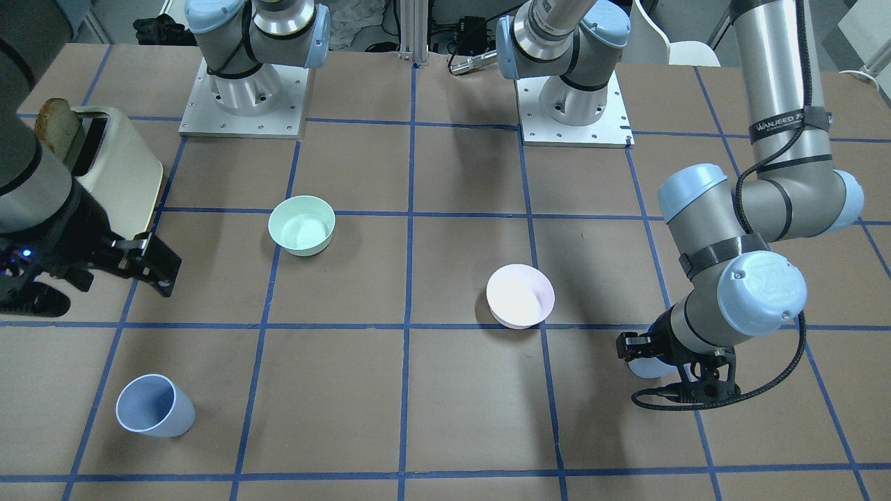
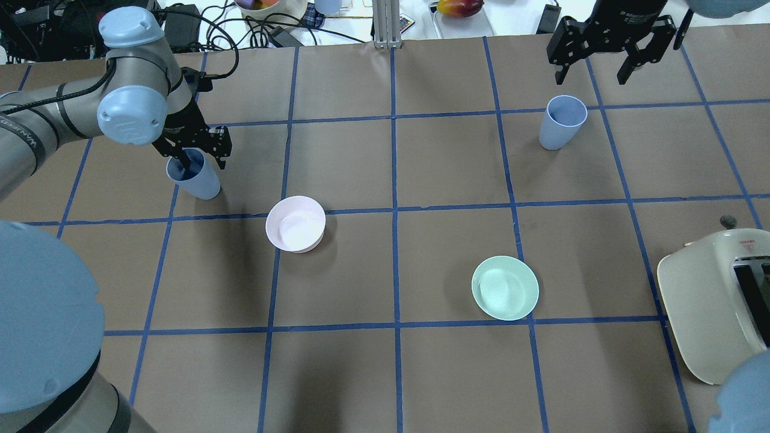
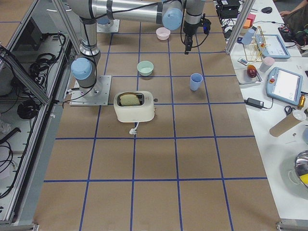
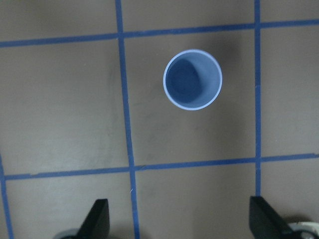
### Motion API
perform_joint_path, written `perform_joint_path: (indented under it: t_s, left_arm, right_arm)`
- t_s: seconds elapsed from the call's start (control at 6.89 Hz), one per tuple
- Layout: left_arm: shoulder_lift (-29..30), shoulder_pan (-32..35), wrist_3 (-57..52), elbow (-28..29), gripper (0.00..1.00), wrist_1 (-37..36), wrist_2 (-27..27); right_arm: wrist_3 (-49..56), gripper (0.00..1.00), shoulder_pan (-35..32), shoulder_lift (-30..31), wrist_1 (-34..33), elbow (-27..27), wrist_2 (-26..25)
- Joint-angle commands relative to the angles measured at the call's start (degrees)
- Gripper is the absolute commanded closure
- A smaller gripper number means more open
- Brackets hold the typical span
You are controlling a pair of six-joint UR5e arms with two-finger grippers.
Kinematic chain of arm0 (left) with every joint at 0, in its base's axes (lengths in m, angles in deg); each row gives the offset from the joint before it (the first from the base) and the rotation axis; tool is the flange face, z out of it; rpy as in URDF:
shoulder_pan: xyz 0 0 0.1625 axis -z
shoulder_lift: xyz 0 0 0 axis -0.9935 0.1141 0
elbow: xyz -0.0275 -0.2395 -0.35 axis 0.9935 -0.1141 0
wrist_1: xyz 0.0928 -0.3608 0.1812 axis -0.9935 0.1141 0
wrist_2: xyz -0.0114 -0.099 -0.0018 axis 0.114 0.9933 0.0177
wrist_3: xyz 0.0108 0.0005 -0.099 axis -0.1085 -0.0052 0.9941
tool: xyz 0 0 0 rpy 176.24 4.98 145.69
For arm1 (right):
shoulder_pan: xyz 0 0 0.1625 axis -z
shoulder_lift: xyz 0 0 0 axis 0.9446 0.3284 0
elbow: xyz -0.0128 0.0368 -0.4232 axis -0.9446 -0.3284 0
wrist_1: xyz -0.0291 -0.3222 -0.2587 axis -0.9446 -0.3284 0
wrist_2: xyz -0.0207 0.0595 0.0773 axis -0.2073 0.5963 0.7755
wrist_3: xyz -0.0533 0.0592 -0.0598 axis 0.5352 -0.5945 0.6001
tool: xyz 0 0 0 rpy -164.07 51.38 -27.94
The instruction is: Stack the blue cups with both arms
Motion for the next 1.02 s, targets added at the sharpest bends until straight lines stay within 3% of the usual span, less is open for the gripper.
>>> perform_joint_path:
  t_s: [0.0, 0.29, 0.44, 0.58, 0.87]
  left_arm:
    - [-0.04, 0.04, -0.10, 0.58, 1.00, 0.15, 0.22]
    - [-0.21, 2.22, 0.16, 2.59, 1.00, 0.15, 0.75]
    - [0.31, 7.90, 2.17, 6.87, 1.00, 0.76, 0.66]
    - [1.88, 13.96, 9.84, 11.35, 1.00, 1.38, 1.35]
    - [5.48, 22.85, 26.35, 15.60, 1.00, 0.69, 8.10]
  right_arm:
    - [1.95, 0.00, 1.35, -7.75, -8.76, -0.16, -1.36]
    - [1.86, 0.00, 2.05, -10.93, -10.00, -0.16, -1.36]
    - [1.95, 0.00, 3.89, -12.95, -12.02, -0.16, -1.01]
    - [1.95, 0.00, 4.17, -15.06, -14.65, 0.02, -0.66]
    - [1.95, 0.00, 4.17, -15.87, -14.42, 0.45, -1.00]
